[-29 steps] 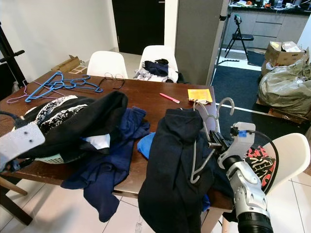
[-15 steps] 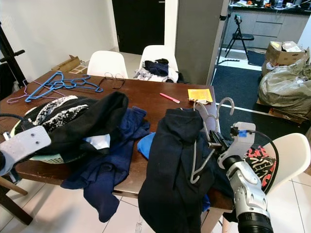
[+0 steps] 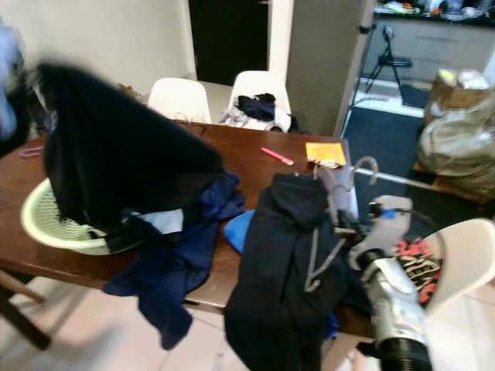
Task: Hang hanger
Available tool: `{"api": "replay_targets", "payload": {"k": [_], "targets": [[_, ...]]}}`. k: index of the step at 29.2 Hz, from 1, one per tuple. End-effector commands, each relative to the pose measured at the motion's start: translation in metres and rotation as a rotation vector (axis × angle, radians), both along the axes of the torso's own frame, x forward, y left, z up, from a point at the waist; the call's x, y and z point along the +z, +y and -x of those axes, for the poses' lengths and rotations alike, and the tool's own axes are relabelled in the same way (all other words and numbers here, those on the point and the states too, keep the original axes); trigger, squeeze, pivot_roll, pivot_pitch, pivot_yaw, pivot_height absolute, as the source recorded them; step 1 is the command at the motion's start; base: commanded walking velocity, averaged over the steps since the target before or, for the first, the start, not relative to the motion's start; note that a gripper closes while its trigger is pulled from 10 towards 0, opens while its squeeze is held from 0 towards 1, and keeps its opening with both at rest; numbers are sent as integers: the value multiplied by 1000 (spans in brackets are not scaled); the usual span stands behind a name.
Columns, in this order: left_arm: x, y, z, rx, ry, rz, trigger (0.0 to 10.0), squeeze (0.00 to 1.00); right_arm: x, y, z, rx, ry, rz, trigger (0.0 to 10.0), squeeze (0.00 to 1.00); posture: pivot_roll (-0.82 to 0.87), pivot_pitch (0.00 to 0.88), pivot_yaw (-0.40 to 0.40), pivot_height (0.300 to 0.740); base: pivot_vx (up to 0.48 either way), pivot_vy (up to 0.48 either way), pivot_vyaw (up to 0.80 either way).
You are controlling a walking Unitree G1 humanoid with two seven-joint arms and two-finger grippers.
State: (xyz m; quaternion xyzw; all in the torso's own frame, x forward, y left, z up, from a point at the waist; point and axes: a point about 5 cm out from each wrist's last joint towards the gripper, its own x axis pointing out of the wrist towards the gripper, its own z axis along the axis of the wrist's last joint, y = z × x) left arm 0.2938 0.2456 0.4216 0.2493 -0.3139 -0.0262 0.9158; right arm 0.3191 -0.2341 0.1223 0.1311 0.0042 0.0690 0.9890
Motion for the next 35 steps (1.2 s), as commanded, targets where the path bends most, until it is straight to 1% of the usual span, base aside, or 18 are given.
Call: {"api": "replay_targets", "payload": {"k": [1,2,3,4,5,8,12,14,15,17,19,20,21,23,26,28,33,35], "targets": [[48,-17,14,-114,-182,93,0,0,-4,4,-2,0,10,-25,10000,0,5,0,-36,740,0,0,0],[64,-23,15,-134,-242,118,0,0,-4,3,-2,-9,0,-46,10000,0,4,0,-30,740,0,0,0],[64,-23,15,-134,-242,118,0,0,-4,3,-2,-9,0,-46,10000,0,4,0,-30,740,0,0,0],[75,-23,14,-118,-286,140,0,0,-3,2,-3,-24,-11,-75,10000,0,2,0,-23,740,0,0,0],[75,-23,14,-118,-286,140,0,0,-3,2,-3,-24,-11,-75,10000,0,2,0,-23,740,0,0,0],[97,-17,13,-52,-375,200,0,0,-1,-2,-3,-56,-29,-129,10000,0,1,0,-12,740,0,0,0],[106,-7,12,25,-414,256,0,0,-1,-2,-4,-67,-34,-141,10000,0,1,0,-5,740,0,0,0],[107,5,7,106,-405,342,0,0,-1,-2,-4,-69,-35,-142,10000,0,1,0,-5,740,0,0,0],[105,10,4,126,-391,373,0,0,-1,-2,-4,-70,-35,-142,10000,0,3,0,-2,740,0,0,0],[89,21,-13,169,-301,450,0,0,-1,-2,-4,-72,-33,-139,10000,0,-3,0,2,740,0,0,0],[71,28,-27,202,-229,495,0,0,-1,-2,-4,-74,-31,-136,10000,0,-3,0,2,740,0,0,0],[71,28,-27,202,-229,495,0,0,-1,-2,-4,-74,-31,-136,10000,0,-3,0,2,740,0,0,0],[61,33,-35,230,-202,512,0,0,-1,-2,-4,-74,-30,-136,10000,0,-9,0,2,740,0,0,0],[52,36,-39,252,-184,524,0,0,-2,-3,-3,-76,-28,-136,10000,0,-10,0,-1,740,0,0,0],[48,38,-42,267,-177,531,0,0,-2,-3,-3,-78,-27,-136,10000,0,-10,0,-1,740,0,0,0],[35,45,-44,327,-172,541,0,0,-2,-4,-2,-79,-24,-136,10000,0,-10,0,-5,740,0,0,0],[31,49,-41,398,-217,512,0,0,-3,-5,-2,-77,-19,-135,10000,0,-10,0,-7,740,0,0,0],[31,49,-41,398,-217,512,0,0,-3,-5,-2,-77,-19,-135,10000,0,-10,0,-7,740,0,0,0]]}}
